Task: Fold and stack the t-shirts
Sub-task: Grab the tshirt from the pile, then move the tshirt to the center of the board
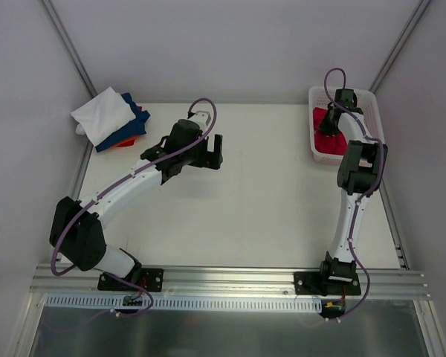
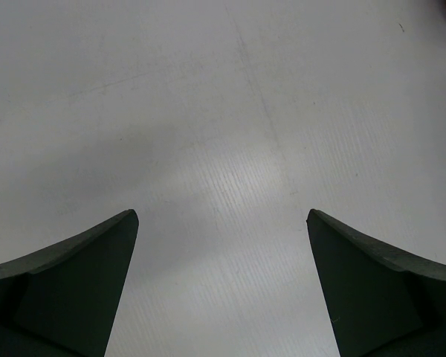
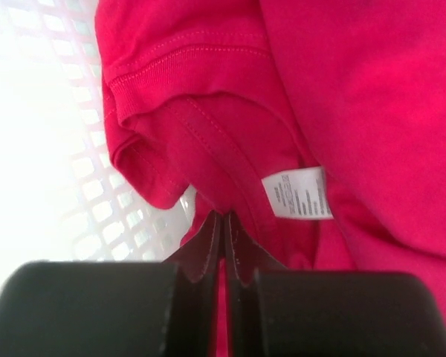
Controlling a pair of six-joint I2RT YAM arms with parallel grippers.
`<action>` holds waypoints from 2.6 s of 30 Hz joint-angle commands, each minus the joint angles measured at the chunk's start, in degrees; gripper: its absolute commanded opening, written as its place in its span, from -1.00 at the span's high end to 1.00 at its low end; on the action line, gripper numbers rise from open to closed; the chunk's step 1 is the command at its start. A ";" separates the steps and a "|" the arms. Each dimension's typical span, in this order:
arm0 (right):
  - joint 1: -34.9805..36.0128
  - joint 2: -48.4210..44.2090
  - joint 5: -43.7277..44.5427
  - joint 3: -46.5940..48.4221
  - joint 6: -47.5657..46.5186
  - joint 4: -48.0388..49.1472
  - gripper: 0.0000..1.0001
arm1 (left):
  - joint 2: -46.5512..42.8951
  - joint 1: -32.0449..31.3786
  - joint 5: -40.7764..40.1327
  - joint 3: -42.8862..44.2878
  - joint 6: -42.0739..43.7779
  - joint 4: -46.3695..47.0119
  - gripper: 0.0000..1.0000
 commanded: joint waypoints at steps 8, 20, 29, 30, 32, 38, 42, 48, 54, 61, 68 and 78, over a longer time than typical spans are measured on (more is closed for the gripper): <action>-0.18 -23.19 -0.84 -6.57 -0.85 -0.65 0.99 | -1.81 -0.79 -0.29 -0.86 0.10 1.24 -0.98; 1.93 -45.61 -3.82 -11.93 -2.43 -2.68 0.99 | -6.02 -0.79 0.85 -3.23 -2.35 1.33 -0.98; 11.76 -61.68 -6.55 -10.80 -3.48 -3.99 0.99 | -9.45 -0.79 0.50 -6.22 -4.11 1.24 -0.98; 14.47 -62.66 -6.64 -10.10 -3.57 -4.26 0.99 | -9.72 -0.79 0.41 -6.31 -4.12 1.24 -0.98; 16.86 -64.77 -7.60 -7.99 -3.48 -5.05 0.99 | -10.24 -0.87 0.23 -6.93 -4.46 1.24 -0.98; 20.92 -69.87 -24.51 -8.85 1.86 2.23 0.99 | -11.91 -0.87 -0.12 -8.33 -5.26 1.33 -0.98; 21.53 -71.90 -34.93 -11.92 8.11 10.84 0.99 | -13.23 -0.87 -0.73 -9.56 -5.52 1.24 -0.98; 22.15 -68.13 -7.29 -4.91 0.65 -10.12 0.99 | -15.34 -0.96 -0.65 -10.71 -5.96 1.24 -0.98; 25.05 -68.73 22.27 -8.50 -3.48 -16.57 0.99 | -17.10 -1.05 -0.91 -11.85 -6.66 1.33 -0.98; 31.62 -66.37 -27.09 -6.23 -3.48 -5.76 0.99 | -16.31 -1.40 -0.38 -11.76 -7.19 1.24 -0.98; 37.44 -70.40 -57.44 -13.95 13.82 28.85 0.99 | -16.22 -1.58 -0.73 -12.20 -7.10 1.24 -0.98; 37.53 -63.47 52.48 -2.07 -19.81 -16.75 0.99 | -16.22 -1.58 -0.73 -11.85 -7.02 1.24 -0.98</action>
